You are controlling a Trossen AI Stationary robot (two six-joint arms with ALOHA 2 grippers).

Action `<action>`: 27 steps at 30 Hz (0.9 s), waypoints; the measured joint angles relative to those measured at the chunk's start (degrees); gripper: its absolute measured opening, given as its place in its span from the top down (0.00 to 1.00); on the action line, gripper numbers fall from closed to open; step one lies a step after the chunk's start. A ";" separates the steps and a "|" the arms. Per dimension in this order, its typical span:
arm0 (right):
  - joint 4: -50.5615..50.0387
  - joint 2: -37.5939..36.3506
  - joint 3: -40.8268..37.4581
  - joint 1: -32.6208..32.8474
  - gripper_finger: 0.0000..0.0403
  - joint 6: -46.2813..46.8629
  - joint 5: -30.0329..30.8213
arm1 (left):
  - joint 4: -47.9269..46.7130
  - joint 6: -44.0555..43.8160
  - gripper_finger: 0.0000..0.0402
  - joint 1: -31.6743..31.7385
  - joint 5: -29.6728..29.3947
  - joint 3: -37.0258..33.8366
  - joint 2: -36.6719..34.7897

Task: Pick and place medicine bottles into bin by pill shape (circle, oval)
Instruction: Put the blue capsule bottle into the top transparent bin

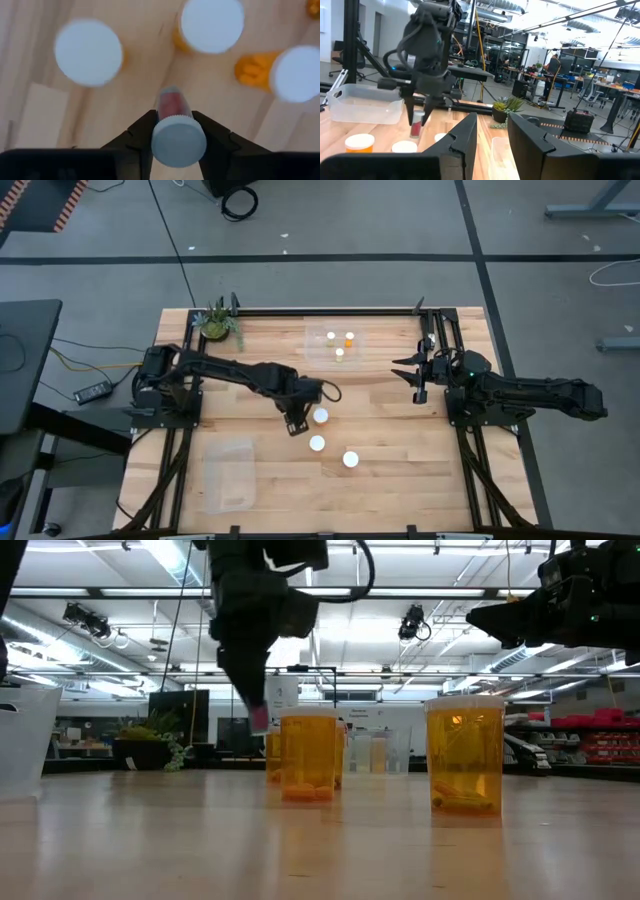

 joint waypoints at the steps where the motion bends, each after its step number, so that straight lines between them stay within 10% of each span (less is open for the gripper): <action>1: 0.00 0.00 0.00 0.00 0.71 0.00 0.00 | -0.12 0.73 0.68 0.44 0.04 0.65 0.00; 27: 0.01 0.00 0.00 0.01 0.71 0.00 0.01 | 19.42 14.55 0.68 17.40 -0.18 5.98 -0.02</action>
